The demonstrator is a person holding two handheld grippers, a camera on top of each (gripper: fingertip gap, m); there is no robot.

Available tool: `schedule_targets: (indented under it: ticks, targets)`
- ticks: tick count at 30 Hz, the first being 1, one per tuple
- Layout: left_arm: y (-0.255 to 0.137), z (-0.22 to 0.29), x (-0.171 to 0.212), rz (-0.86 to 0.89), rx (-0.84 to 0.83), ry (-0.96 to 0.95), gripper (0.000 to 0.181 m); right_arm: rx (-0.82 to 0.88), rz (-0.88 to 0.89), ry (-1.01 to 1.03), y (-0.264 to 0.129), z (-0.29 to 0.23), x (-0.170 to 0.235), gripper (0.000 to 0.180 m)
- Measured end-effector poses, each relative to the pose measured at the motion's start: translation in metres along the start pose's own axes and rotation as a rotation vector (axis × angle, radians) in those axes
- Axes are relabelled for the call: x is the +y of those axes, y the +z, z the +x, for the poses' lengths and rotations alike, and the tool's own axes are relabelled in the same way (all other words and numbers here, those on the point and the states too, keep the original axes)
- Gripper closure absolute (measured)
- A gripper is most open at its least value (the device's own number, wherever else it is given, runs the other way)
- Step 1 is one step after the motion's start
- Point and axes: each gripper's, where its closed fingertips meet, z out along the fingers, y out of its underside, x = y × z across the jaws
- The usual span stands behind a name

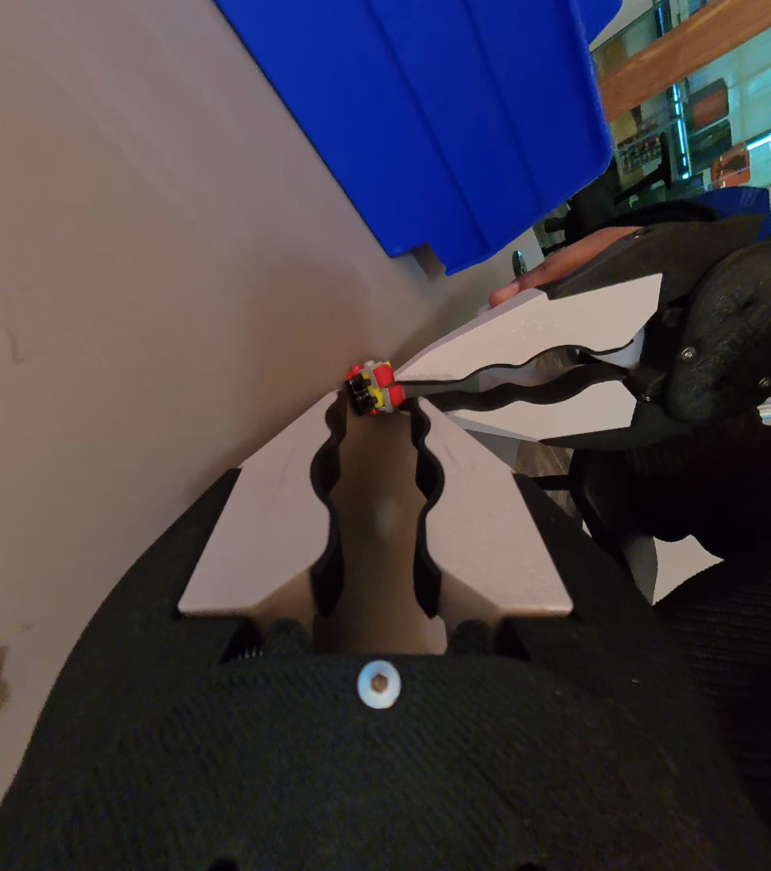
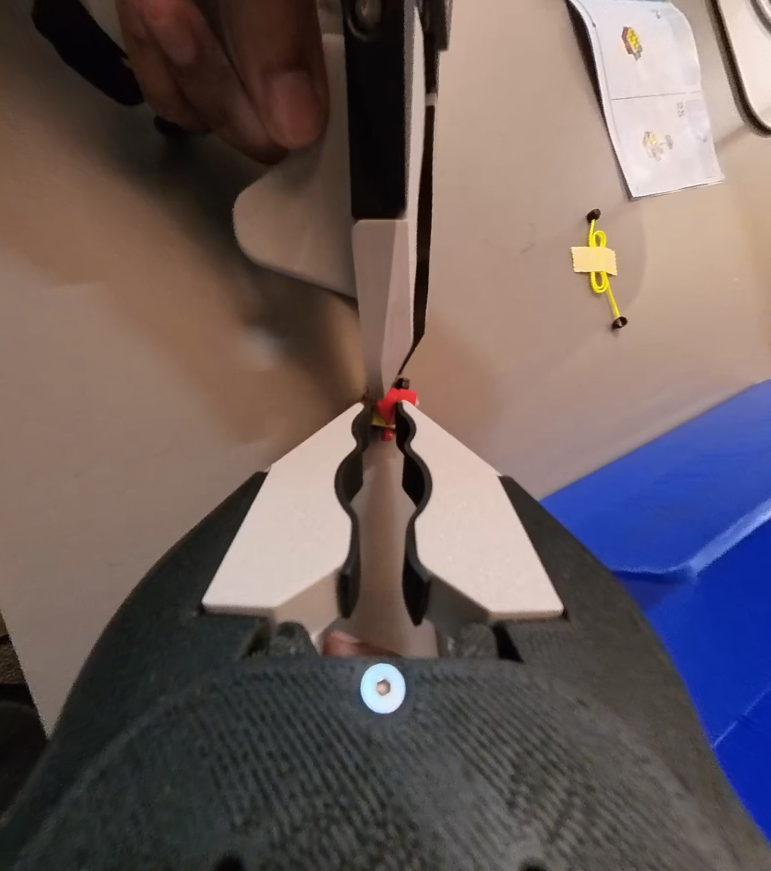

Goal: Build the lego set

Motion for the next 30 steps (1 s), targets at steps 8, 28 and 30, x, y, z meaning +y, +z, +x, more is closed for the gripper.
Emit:
schedule_targets:
  ticks: [8,28,30]
  targets:
    - [0.001,-0.002,-0.002,-0.013,-0.011,-0.002,0.161,0.004,0.003,-0.008,0.001,0.001,-0.002,0.171]
    - [0.002,-0.005,-0.005,-0.016,-0.025,-0.007,0.162,0.025,0.107,0.137,-0.005,0.01,-0.007,0.176]
    - [0.002,-0.005,-0.006,-0.016,-0.025,-0.007,0.162,0.043,0.112,0.151,-0.007,0.014,-0.007,0.175]
